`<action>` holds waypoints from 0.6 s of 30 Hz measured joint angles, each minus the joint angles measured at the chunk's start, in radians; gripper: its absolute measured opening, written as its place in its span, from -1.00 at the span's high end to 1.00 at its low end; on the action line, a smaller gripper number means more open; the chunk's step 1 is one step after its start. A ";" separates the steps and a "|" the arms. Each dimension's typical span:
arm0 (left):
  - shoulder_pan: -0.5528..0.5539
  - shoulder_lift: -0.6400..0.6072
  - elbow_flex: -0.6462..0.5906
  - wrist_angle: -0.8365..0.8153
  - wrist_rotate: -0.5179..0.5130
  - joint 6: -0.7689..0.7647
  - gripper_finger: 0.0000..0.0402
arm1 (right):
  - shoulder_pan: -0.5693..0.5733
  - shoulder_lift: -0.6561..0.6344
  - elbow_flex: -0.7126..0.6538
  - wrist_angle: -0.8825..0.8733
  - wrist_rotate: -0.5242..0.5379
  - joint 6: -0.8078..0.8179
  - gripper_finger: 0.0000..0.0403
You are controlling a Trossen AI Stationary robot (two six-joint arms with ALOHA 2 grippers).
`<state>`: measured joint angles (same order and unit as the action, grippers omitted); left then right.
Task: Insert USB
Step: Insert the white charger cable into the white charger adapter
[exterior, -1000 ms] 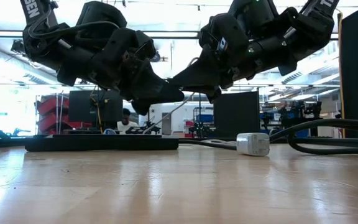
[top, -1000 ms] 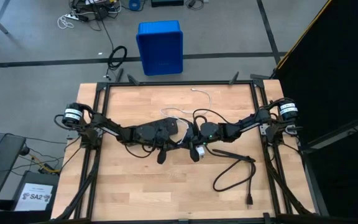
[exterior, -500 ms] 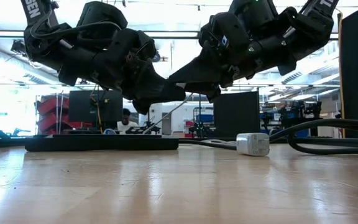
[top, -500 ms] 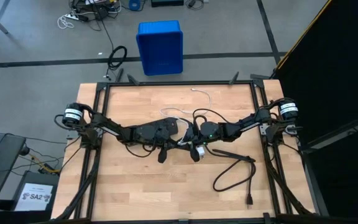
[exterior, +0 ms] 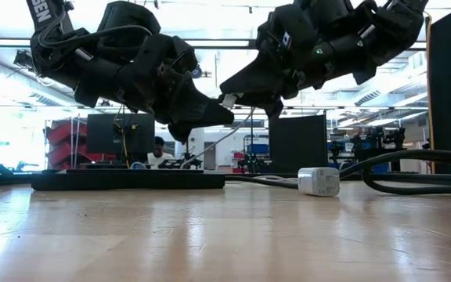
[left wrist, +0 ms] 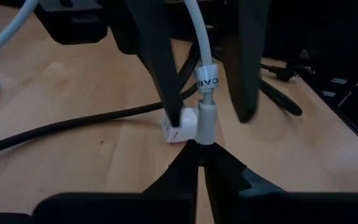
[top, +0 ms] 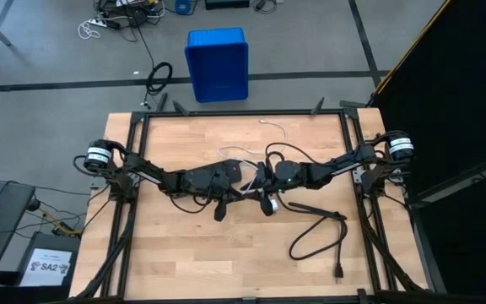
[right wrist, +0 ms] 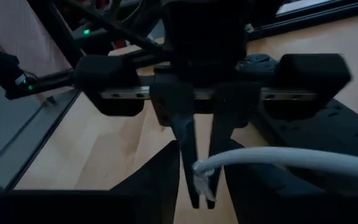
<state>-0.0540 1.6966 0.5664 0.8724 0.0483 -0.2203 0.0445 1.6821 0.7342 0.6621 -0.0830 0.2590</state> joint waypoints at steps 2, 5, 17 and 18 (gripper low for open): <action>0.000 0.000 0.000 0.000 0.004 0.000 1.00 | -0.002 0.000 -0.032 0.066 0.000 0.011 0.54; 0.000 0.000 0.000 0.000 0.007 0.000 1.00 | -0.007 0.000 -0.103 0.227 0.000 0.039 0.59; -0.001 0.000 -0.001 0.017 0.009 0.000 1.00 | -0.020 0.000 -0.219 0.429 0.003 0.115 0.69; -0.001 0.000 -0.001 0.017 0.009 0.000 1.00 | -0.018 0.000 -0.219 0.430 0.003 0.115 0.67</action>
<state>-0.0547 1.6966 0.5653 0.8894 0.0574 -0.2207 0.0266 1.6817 0.5148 1.0922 -0.0795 0.3744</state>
